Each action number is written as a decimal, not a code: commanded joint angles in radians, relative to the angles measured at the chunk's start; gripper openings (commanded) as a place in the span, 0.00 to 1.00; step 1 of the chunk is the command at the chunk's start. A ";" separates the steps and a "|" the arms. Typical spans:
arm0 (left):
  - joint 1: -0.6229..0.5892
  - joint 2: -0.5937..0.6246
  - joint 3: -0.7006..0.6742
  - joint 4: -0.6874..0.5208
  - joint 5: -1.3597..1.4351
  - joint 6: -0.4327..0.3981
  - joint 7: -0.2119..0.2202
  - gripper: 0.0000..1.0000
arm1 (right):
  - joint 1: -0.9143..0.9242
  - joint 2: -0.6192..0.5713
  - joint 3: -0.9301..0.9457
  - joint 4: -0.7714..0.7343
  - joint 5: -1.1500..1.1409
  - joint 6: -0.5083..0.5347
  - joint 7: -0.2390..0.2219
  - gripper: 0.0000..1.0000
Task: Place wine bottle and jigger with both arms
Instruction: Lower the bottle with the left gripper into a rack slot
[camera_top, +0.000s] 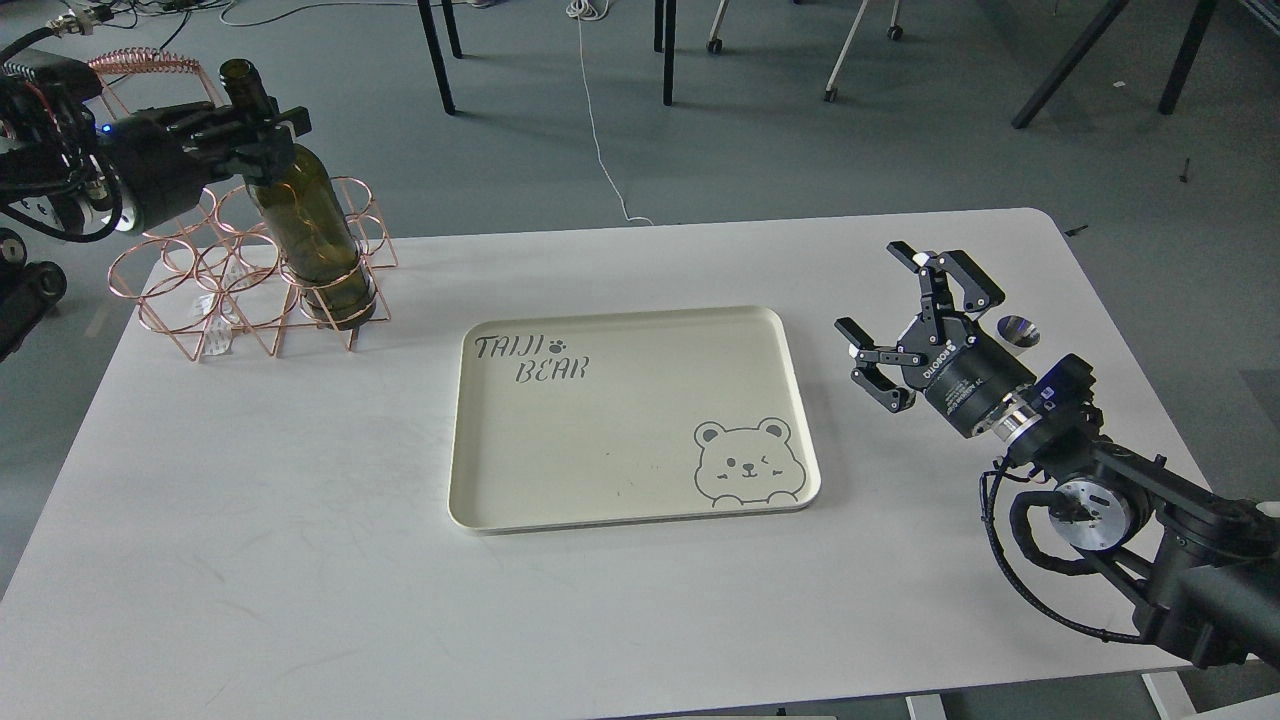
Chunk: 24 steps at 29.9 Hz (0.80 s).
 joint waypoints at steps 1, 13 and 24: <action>0.000 -0.001 0.002 0.000 0.003 -0.002 0.000 0.54 | 0.000 0.000 0.000 0.000 -0.002 0.000 0.000 0.99; 0.002 -0.003 0.024 0.000 0.008 -0.001 0.000 0.07 | 0.000 0.002 0.000 0.000 -0.002 0.000 0.000 0.99; 0.002 -0.003 0.024 0.000 0.008 -0.001 0.000 0.04 | 0.000 0.002 0.000 0.000 -0.002 0.000 0.000 0.99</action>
